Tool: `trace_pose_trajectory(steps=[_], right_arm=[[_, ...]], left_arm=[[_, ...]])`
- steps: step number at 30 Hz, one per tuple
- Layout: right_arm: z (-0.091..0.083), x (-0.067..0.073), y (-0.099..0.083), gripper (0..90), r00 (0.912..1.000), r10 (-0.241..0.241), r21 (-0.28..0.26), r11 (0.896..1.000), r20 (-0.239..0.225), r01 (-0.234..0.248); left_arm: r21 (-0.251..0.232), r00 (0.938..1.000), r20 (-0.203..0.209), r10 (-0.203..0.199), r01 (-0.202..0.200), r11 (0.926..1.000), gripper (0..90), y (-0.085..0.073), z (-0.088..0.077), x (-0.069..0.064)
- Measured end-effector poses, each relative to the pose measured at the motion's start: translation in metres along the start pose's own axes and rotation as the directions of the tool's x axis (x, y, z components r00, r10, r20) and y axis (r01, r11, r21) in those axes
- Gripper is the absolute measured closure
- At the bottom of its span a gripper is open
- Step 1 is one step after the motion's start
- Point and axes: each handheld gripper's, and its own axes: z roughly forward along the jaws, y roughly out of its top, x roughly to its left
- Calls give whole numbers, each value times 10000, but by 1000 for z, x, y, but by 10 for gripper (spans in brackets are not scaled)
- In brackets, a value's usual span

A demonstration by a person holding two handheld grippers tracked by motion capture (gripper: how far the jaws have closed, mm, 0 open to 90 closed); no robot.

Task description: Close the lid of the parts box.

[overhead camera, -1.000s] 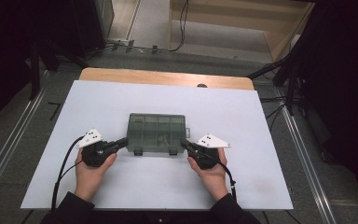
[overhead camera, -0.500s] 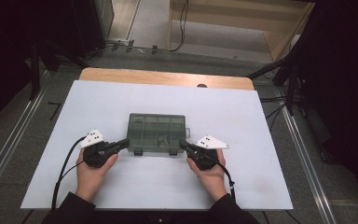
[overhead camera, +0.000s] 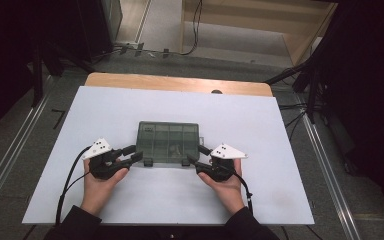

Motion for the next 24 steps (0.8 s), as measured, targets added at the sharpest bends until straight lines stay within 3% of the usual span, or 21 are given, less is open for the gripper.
trace_pose_trajectory(steps=[5, 8, 10, 12, 24], right_arm=[[-6, 0, 4, 138, 9999, -130, -179, 9998, 48, 131], [-10, -2, 5, 83, 9998, 30, -406, 9992, -187, -37], [-12, -3, 6, 0, 9996, 23, -457, 9990, -268, -35], [-13, -3, 7, 0, 9997, 108, -495, 9987, -233, -120], [-23, -9, 5, 0, 9997, 211, -693, 9974, -123, -219]], left_arm=[[-248, 9995, 57, 318, -317, 9992, 281, 3, -6, -4], [-301, 9985, 124, 531, -527, 9982, 125, 3, -9, -5], [-400, 9976, 118, 676, -670, 9969, 105, 3, -11, -7], [-521, 9966, 322, 757, -740, 9959, 0, 3, -13, -7], [-419, 9955, 179, 935, -927, 9948, 0, 2, -20, -7]])
